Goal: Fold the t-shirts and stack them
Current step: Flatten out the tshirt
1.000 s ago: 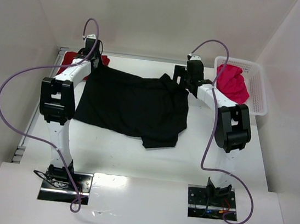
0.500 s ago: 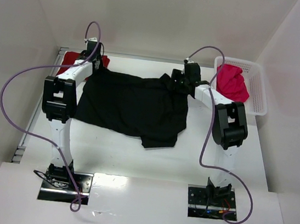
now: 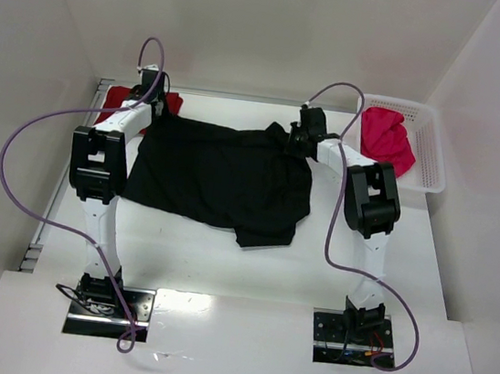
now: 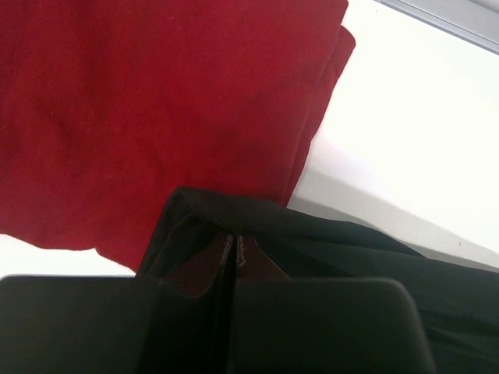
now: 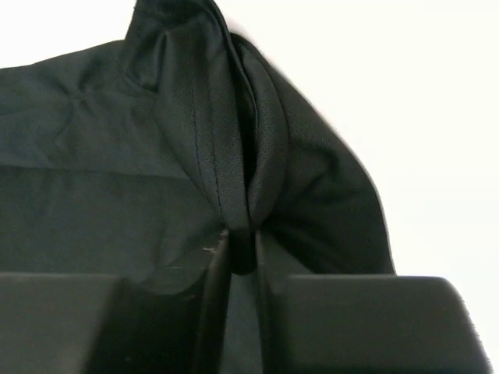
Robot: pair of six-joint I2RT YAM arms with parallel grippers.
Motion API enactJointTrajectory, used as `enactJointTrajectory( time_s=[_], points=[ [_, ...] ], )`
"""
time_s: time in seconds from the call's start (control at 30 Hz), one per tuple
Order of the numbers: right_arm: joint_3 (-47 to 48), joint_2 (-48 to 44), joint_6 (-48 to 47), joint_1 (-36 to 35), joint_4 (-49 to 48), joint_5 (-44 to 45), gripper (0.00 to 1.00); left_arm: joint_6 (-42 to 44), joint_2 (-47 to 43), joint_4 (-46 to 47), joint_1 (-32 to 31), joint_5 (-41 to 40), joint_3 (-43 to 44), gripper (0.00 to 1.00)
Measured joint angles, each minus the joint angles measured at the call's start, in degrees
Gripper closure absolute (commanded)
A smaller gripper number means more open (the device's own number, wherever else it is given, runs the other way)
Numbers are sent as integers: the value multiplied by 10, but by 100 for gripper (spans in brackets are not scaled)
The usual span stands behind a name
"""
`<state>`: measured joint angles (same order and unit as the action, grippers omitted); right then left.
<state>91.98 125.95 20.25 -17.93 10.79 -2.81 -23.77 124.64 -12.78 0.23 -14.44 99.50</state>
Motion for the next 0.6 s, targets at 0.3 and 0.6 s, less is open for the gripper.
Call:
enactJointTrajectory(
  time_s=[0.3,0.6],
  points=[
    [37,-19,-1,0,5,45,81,0,0,4,1,2,0,100],
    [128,-23,-8,20,5,108,78,0,0,5,10,6,0,100]
  ],
)
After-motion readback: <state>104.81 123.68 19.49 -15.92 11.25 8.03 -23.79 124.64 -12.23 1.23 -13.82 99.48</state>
